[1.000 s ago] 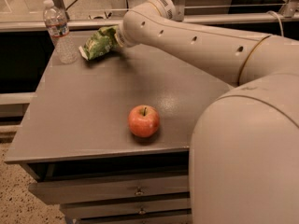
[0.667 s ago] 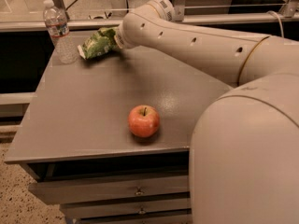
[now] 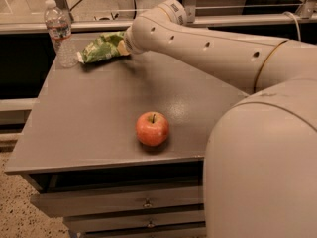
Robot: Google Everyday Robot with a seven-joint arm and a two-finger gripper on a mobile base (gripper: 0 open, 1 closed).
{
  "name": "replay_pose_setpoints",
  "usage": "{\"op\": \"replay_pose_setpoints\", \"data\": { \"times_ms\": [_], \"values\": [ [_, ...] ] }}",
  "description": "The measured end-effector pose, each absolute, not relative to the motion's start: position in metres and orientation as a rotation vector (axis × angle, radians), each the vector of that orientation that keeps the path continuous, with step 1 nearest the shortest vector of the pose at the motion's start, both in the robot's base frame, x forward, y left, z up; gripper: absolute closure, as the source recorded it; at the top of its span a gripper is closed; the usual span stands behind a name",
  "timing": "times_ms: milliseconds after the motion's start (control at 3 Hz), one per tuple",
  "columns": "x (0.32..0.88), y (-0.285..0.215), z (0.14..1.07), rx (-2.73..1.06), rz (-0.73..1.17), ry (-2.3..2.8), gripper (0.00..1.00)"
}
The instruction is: Move green jalapeno chip bag near water bottle
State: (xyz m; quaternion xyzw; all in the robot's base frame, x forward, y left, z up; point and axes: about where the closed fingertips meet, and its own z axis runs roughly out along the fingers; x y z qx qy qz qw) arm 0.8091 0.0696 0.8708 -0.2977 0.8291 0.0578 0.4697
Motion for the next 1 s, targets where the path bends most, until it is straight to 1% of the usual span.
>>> {"op": "replay_pose_setpoints", "data": {
  "times_ms": [333,667,1000],
  "values": [
    [0.807,0.067,0.874,-0.73,0.141,2.026,0.0],
    [0.804,0.054,0.883,-0.725,0.126,2.013,0.0],
    [0.793,0.022,0.898,-0.723,0.095,2.001,0.0]
  ]
}}
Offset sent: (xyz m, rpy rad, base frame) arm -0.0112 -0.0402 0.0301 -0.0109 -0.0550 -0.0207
